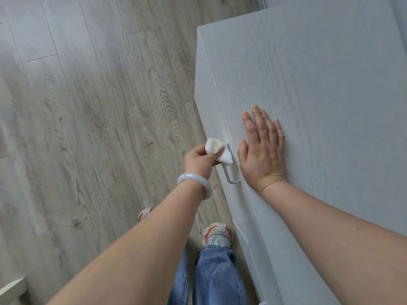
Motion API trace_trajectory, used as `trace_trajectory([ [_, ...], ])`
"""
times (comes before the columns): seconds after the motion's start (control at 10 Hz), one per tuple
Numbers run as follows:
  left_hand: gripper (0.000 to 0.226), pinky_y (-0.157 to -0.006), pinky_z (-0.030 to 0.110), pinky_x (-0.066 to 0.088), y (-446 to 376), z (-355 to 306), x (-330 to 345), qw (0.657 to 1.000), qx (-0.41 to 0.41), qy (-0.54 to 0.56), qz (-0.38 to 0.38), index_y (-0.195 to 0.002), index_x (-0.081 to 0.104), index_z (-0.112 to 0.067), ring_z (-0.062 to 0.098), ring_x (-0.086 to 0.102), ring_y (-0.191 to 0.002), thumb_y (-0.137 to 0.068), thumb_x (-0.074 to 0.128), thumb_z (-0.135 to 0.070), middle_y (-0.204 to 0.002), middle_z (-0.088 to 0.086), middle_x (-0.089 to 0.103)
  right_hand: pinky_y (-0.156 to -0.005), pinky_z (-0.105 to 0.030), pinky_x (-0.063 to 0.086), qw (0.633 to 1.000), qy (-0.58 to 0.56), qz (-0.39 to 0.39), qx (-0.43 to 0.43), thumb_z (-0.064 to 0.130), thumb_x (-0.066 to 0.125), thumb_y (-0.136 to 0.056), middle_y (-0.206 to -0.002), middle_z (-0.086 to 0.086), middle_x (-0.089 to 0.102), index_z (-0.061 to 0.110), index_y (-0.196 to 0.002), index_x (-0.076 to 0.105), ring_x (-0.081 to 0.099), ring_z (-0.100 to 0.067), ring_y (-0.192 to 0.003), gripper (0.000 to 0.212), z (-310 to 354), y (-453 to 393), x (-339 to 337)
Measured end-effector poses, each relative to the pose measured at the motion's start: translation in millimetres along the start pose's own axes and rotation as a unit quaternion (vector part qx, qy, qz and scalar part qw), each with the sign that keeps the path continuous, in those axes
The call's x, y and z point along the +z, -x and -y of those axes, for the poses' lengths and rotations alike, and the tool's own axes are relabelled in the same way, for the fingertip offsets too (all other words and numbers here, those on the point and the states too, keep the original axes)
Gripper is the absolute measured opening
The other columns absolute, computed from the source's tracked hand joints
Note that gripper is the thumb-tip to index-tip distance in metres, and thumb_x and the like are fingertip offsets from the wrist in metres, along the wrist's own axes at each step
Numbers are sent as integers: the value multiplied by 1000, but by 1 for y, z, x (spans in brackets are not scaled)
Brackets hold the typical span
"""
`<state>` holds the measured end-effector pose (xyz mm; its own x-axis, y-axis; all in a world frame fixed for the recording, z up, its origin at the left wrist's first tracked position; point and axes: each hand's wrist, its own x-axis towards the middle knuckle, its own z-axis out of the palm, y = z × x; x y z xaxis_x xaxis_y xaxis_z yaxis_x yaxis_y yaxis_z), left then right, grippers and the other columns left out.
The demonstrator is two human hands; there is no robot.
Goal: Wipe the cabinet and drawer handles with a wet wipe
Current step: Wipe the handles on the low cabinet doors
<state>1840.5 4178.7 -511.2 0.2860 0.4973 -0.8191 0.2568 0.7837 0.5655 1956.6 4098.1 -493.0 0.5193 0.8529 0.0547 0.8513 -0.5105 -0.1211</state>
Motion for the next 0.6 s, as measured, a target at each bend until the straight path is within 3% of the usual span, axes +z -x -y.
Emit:
trace_trajectory([
  [0.1,11,-85,31,56,5,4,0,997,-28,71,-13,-89,70,-11,10,71,-68,-80,73,-5,-82,0,73,-118,-48,17,1000,1,0,-1,27,37,-90,-156,-9,27,12,-148,34,25,-23,-144,59,0,0,1],
  [0.2,15,-82,28,57,-3,-12,0,1000,-7,-22,-1,-95,68,-7,12,69,-69,-81,74,-8,-86,5,72,-118,-48,17,1000,1,0,-2,27,36,-91,-157,-9,26,12,-148,33,24,-23,-145,59,0,0,1],
  [0.3,11,-70,20,52,-11,-33,3,993,8,-114,15,-88,69,-13,12,66,-68,-81,75,-19,-80,1,70,-118,-48,16,1000,-1,-2,-2,26,36,-91,-157,-9,27,13,-148,33,24,-23,-145,59,0,0,1],
  [0.5,10,-90,35,54,-6,0,3,998,-49,-36,28,-88,72,-14,22,69,-86,-80,76,-19,-91,5,74,-118,-48,17,1000,-2,-11,-3,26,38,-90,-156,-9,28,13,-148,34,25,-23,-144,59,0,0,2],
  [0.6,7,-90,38,53,16,34,3,995,-77,-43,50,-87,72,-11,26,66,-87,-80,74,-9,-91,12,72,-117,-48,18,1000,0,-13,-3,26,38,-90,-156,-9,28,13,-148,34,26,-23,-144,59,-1,0,2],
])
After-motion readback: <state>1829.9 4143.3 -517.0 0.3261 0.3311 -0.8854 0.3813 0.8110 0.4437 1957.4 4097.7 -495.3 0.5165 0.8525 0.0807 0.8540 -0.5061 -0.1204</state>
